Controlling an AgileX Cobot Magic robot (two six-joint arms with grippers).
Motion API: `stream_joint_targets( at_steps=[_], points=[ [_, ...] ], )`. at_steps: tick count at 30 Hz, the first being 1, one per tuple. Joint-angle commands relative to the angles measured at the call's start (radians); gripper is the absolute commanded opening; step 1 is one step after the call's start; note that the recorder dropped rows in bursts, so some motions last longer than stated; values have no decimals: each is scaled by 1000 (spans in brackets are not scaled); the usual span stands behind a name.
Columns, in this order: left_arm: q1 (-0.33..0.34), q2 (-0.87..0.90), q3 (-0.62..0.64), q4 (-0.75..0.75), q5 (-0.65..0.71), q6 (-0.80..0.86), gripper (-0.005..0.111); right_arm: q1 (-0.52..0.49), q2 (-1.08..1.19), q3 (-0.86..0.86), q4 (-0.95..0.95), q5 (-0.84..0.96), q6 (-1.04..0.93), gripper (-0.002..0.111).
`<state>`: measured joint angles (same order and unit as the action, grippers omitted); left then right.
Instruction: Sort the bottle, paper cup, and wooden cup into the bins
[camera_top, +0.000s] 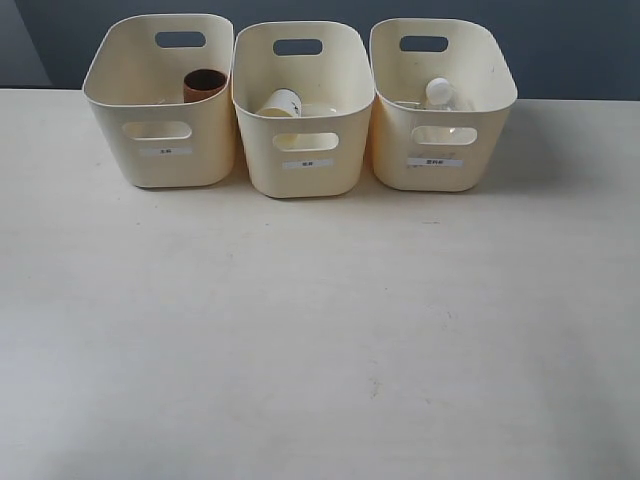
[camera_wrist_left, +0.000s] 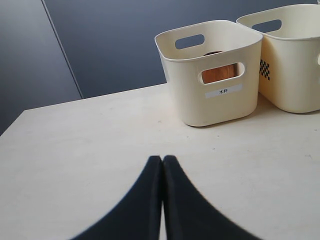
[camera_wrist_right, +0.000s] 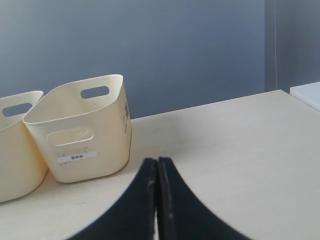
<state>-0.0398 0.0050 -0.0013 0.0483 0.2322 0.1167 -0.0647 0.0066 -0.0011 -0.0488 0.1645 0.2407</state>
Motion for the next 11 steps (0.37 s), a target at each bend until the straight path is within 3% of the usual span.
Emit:
stream_joint_targets(
  at_steps=[1, 11],
  points=[
    [-3, -5, 1, -5, -1, -2, 0, -6, -7, 1, -1, -2, -2, -1],
    [-3, -5, 1, -5, -1, -2, 0, -6, -7, 1, -1, 12, -2, -1]
  ],
)
